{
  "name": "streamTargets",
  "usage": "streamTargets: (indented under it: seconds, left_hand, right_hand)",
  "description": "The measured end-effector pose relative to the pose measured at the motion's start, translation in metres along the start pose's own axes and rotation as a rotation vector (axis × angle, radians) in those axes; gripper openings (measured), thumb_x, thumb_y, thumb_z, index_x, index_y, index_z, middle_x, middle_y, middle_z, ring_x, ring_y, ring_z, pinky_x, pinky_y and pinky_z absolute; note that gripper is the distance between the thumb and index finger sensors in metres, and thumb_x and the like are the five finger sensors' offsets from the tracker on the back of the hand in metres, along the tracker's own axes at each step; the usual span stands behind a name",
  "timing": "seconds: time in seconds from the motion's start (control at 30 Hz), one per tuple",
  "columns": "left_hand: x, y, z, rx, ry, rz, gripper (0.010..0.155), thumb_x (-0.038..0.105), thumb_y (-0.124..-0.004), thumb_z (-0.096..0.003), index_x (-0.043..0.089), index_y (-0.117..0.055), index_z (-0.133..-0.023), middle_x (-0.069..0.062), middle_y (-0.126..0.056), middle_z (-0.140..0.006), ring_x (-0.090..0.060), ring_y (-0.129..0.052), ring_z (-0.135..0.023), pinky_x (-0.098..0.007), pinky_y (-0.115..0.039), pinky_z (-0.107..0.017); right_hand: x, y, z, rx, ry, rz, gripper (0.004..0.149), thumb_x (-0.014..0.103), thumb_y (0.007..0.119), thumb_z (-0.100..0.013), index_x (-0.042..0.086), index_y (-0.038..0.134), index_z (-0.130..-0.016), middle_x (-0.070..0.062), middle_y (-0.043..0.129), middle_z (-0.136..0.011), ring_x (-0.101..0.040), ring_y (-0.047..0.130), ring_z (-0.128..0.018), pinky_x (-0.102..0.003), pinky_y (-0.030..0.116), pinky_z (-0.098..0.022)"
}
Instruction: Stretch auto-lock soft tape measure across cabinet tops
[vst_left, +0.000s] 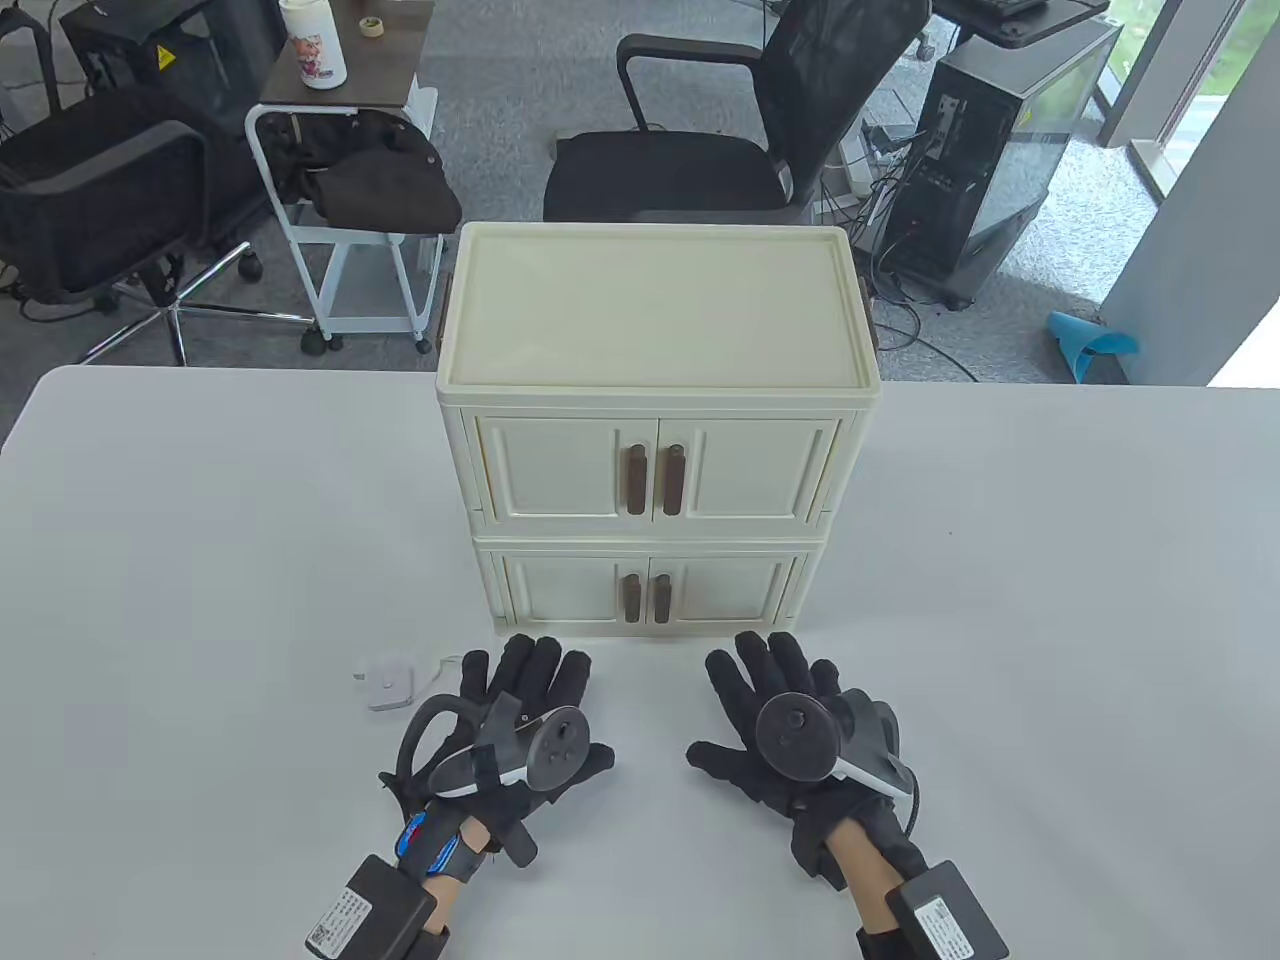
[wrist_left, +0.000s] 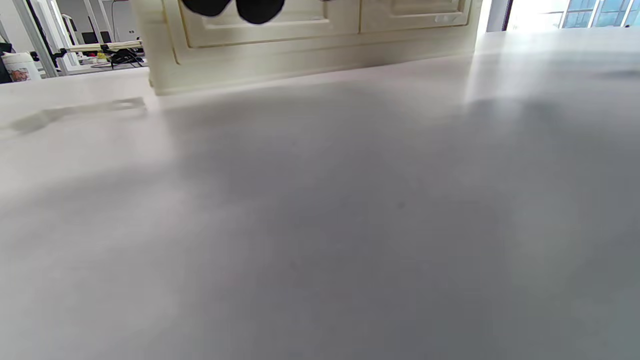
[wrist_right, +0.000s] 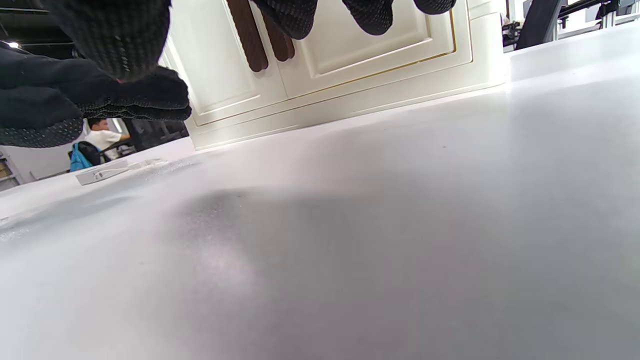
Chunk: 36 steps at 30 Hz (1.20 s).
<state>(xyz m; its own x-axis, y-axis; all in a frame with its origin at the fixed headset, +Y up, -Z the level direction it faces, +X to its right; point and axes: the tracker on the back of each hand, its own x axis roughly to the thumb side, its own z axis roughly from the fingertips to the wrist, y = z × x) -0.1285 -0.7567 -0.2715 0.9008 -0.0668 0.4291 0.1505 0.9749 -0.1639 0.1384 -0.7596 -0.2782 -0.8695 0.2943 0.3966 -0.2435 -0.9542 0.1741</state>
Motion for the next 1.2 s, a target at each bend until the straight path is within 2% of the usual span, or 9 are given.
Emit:
streamTargets:
  seconds: [0.23,0.37,0.4,0.47,0.73,0.93,1.0,1.2]
  left_hand:
    - [-0.004,0.002,0.002,0.004,0.010,0.005,0.095,0.077,-0.047,-0.0533,0.015,-0.026,-0.121,-0.022,-0.039,-0.127,-0.049,-0.040,-0.117,-0.075,-0.038,-0.075]
    - [-0.018,0.009,0.006,0.008,0.042,0.026,0.095,0.077,-0.049,-0.0533,0.015,-0.027,-0.121,-0.022,-0.041,-0.126,-0.050,-0.042,-0.117,-0.075,-0.039,-0.075]
    - [-0.024,0.012,0.008,0.004,0.052,0.020,0.095,0.077,-0.050,-0.0532,0.015,-0.028,-0.121,-0.023,-0.035,-0.127,-0.050,-0.042,-0.117,-0.074,-0.040,-0.075]
    - [-0.038,0.019,0.011,-0.001,0.074,0.001,0.096,0.078,-0.052,-0.0526,0.014,-0.028,-0.121,-0.023,-0.036,-0.127,-0.049,-0.043,-0.117,-0.074,-0.041,-0.075]
    - [-0.106,0.038,0.023,-0.057,0.180,0.026,0.098,0.076,-0.064,-0.0508,0.014,-0.032,-0.120,-0.020,-0.046,-0.125,-0.045,-0.050,-0.116,-0.071,-0.045,-0.076]
    - [-0.143,0.027,0.023,-0.157,0.267,0.012,0.096,0.068,-0.077,-0.0486,0.014,-0.038,-0.118,-0.015,-0.052,-0.123,-0.041,-0.057,-0.115,-0.068,-0.048,-0.077]
    - [-0.148,0.018,0.021,-0.195,0.278,0.001,0.094,0.064,-0.081,-0.0483,0.015,-0.040,-0.117,-0.012,-0.054,-0.123,-0.038,-0.060,-0.115,-0.066,-0.050,-0.077]
    - [-0.151,0.002,0.017,-0.217,0.292,-0.003,0.090,0.055,-0.087,-0.0472,0.017,-0.044,-0.116,-0.008,-0.059,-0.121,-0.034,-0.065,-0.114,-0.065,-0.051,-0.077]
  right_hand:
    - [0.000,0.001,0.000,-0.007,-0.006,-0.001,0.086,0.066,0.072,-0.053,0.020,0.038,-0.116,-0.024,0.029,-0.125,-0.056,0.023,-0.110,-0.081,0.028,-0.067]
    - [0.000,0.001,0.000,-0.010,-0.007,-0.002,0.086,0.066,0.072,-0.053,0.020,0.038,-0.116,-0.024,0.029,-0.125,-0.056,0.023,-0.110,-0.081,0.029,-0.067]
    - [0.000,0.001,0.000,-0.011,-0.009,-0.004,0.086,0.066,0.072,-0.053,0.020,0.038,-0.116,-0.024,0.030,-0.125,-0.056,0.024,-0.110,-0.081,0.029,-0.067]
    - [0.000,0.001,0.000,-0.012,-0.011,-0.008,0.086,0.066,0.072,-0.053,0.020,0.038,-0.116,-0.024,0.029,-0.125,-0.056,0.023,-0.110,-0.081,0.029,-0.067]
    - [-0.002,0.001,0.000,-0.008,-0.007,-0.011,0.085,0.066,0.072,-0.053,0.020,0.038,-0.116,-0.024,0.030,-0.125,-0.056,0.024,-0.111,-0.081,0.029,-0.067]
    - [-0.003,-0.002,0.002,-0.025,-0.006,-0.013,0.085,0.066,0.072,-0.053,0.020,0.038,-0.116,-0.024,0.030,-0.125,-0.056,0.024,-0.111,-0.081,0.029,-0.067]
    - [-0.003,-0.003,0.002,-0.025,-0.005,-0.014,0.085,0.066,0.072,-0.053,0.020,0.039,-0.116,-0.024,0.030,-0.125,-0.056,0.024,-0.111,-0.081,0.029,-0.067]
    - [-0.005,-0.003,0.003,-0.026,-0.001,-0.020,0.085,0.065,0.072,-0.053,0.020,0.038,-0.116,-0.024,0.030,-0.125,-0.055,0.024,-0.111,-0.081,0.029,-0.067]
